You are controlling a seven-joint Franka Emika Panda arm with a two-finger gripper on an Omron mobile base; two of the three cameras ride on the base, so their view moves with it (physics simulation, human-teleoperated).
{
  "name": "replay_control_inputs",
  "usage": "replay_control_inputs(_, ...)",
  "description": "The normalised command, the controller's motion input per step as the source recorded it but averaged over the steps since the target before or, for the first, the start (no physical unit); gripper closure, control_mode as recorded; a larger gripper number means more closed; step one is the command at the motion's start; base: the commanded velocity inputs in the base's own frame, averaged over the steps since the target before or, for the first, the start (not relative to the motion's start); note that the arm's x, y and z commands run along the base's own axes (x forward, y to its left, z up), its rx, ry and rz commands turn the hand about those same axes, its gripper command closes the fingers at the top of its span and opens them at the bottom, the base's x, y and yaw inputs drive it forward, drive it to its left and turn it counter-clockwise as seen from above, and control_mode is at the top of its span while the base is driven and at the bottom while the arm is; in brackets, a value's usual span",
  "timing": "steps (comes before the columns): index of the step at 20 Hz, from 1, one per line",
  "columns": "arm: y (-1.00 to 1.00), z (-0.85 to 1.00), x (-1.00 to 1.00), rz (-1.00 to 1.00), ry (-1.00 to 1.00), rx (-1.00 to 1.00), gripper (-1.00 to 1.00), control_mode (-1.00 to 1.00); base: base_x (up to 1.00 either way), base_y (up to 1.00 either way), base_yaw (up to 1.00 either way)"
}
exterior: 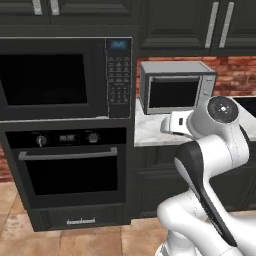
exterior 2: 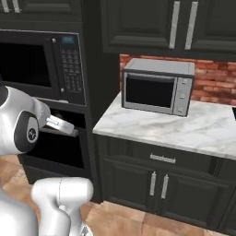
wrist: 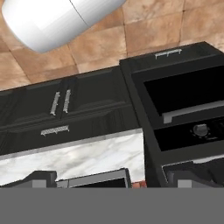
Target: Pick the avocado and bread from the counter and place them on the plate. Then pick the jam from the cabinet and place it next to the plate. Lastly close the cabinet door.
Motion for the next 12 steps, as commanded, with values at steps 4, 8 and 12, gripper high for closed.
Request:
replay_control_inputs(4, 0.0, 0.0, 0.0, 0.0, 0.0, 0.0, -1.0, 1.0, 0.13, -0.51, -0.06)
replay_control_inputs(8, 0.0, 0.0, 0.0, 0.0, 0.0, 0.0, -1.0, 1.0, 0.14, -0.53, -0.05)
replay_control_inputs(12, 0.0, 0.0, 0.0, 0.0, 0.0, 0.0, -1.0, 1.0, 0.16, -0.54, -0.04)
